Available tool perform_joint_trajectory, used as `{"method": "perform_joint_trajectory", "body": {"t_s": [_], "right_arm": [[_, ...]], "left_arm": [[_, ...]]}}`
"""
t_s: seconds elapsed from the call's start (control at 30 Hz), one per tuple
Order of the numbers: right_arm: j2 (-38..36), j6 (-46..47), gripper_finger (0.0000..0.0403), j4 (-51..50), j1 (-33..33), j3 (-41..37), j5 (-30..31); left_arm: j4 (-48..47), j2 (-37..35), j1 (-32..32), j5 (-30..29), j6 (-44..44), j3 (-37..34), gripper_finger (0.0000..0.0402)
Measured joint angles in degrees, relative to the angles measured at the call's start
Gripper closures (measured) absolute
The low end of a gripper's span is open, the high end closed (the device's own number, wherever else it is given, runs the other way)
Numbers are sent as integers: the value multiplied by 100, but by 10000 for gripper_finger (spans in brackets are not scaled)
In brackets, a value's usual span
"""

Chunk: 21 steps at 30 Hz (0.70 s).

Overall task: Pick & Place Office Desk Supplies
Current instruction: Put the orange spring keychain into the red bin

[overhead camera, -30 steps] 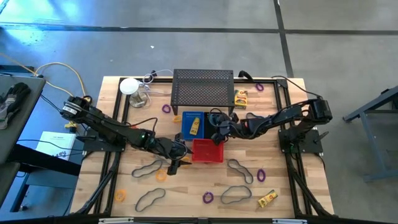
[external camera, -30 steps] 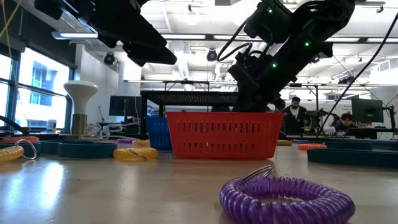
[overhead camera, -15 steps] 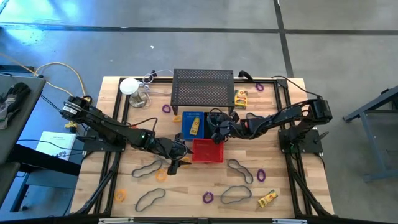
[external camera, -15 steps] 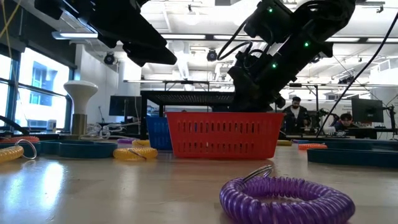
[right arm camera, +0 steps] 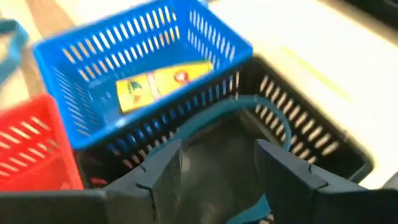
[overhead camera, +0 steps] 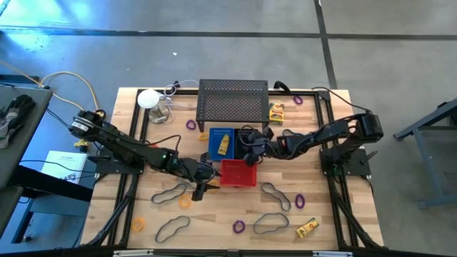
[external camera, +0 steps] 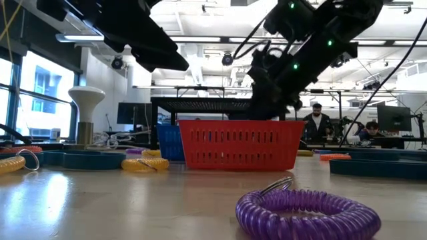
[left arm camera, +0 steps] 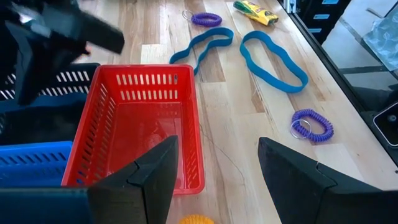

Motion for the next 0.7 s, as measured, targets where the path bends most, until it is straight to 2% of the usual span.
{"method": "perform_joint_trajectory", "body": {"t_s": [0.17,0.3,0.4,0.53,0.7], "right_arm": [[-479,-297,214,-276,175,1,285],[-993,-311,214,-866,481,6,898],[-1318,-243,214,-1504,724,0,1023],[-1557,254,214,-2185,982,0,672],[-1431,77,213,-2388,1217,-15,-422]], "left_arm": [[-34,0,0,1,0,0,186],[-76,0,0,1,-25,-4,186],[-129,0,0,1,-92,-4,186],[-164,0,0,1,-138,-4,186],[-158,0,0,1,-142,-4,186]]}}
